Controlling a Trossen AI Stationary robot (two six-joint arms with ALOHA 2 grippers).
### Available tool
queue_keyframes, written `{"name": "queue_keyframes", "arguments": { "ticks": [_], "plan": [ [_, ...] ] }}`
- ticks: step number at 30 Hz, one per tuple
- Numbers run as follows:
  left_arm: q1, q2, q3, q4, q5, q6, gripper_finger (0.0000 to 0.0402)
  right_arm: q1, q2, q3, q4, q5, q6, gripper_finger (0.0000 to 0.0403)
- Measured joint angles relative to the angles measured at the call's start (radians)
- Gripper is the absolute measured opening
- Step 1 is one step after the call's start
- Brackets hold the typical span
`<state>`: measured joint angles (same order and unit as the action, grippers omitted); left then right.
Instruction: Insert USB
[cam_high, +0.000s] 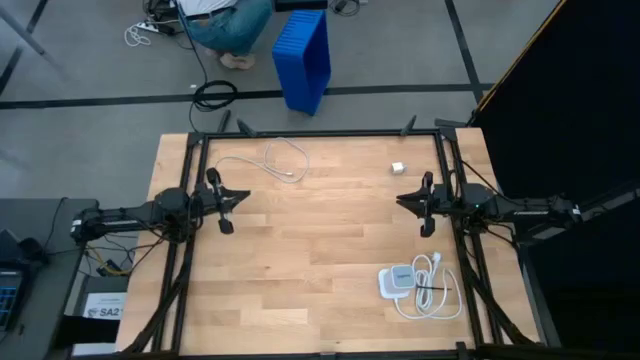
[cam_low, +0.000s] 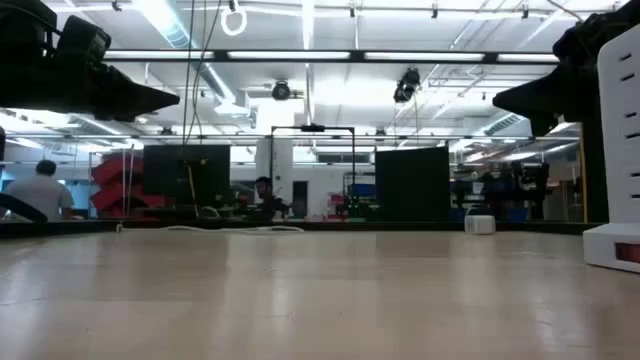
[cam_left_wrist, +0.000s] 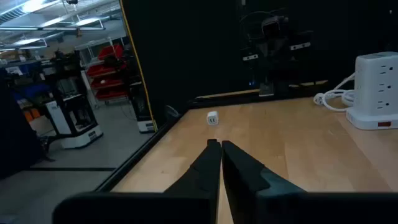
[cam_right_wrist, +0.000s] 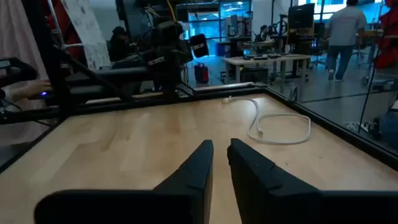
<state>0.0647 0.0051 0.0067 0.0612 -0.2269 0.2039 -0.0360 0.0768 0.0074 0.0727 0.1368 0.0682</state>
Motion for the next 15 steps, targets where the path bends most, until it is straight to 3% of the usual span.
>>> {"name": "queue_keyframes", "arguments": {
  "ticks": [15],
  "plan": [
    [0.0, 0.0, 0.0, 0.0, 0.0, 0.0, 0.0, 0.0, 0.0, 0.0, 0.0, 0.0, 0.0, 0.0036]
  ]
}}
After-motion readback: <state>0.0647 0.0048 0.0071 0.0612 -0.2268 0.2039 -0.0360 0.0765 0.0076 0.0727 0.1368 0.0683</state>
